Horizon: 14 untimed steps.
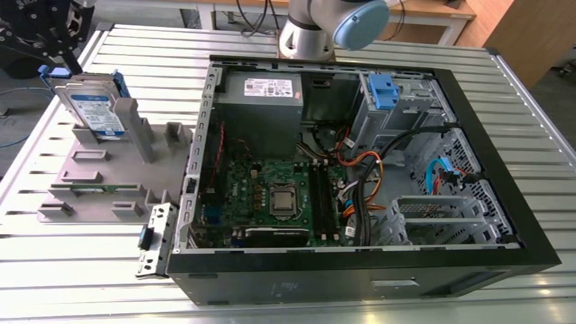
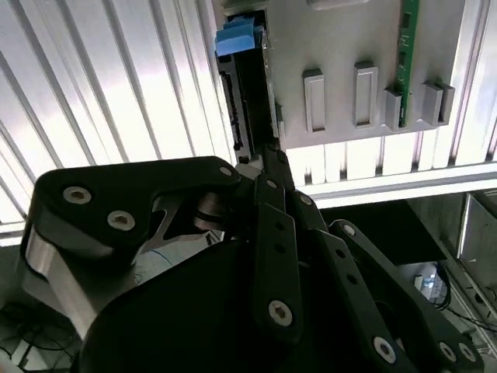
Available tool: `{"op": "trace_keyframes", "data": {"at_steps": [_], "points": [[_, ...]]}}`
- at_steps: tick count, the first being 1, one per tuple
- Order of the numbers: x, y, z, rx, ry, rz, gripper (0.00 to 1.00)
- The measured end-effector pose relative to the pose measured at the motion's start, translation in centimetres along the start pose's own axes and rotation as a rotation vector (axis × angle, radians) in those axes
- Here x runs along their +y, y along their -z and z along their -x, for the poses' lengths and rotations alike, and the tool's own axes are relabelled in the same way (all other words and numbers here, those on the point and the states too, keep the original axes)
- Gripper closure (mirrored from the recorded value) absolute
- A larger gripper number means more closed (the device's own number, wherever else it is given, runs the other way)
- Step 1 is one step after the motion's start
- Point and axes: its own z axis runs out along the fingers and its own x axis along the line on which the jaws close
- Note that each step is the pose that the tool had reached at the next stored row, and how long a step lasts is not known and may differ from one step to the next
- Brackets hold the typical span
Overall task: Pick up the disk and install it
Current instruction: 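Pick up the disk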
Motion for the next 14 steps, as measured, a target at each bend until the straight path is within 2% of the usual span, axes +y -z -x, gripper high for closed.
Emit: {"op": "trace_keyframes", "data": {"at_steps": [14], "points": [[0.0,-0.04,0.0,0.0093,0.252,0.0033,0.89]]}}
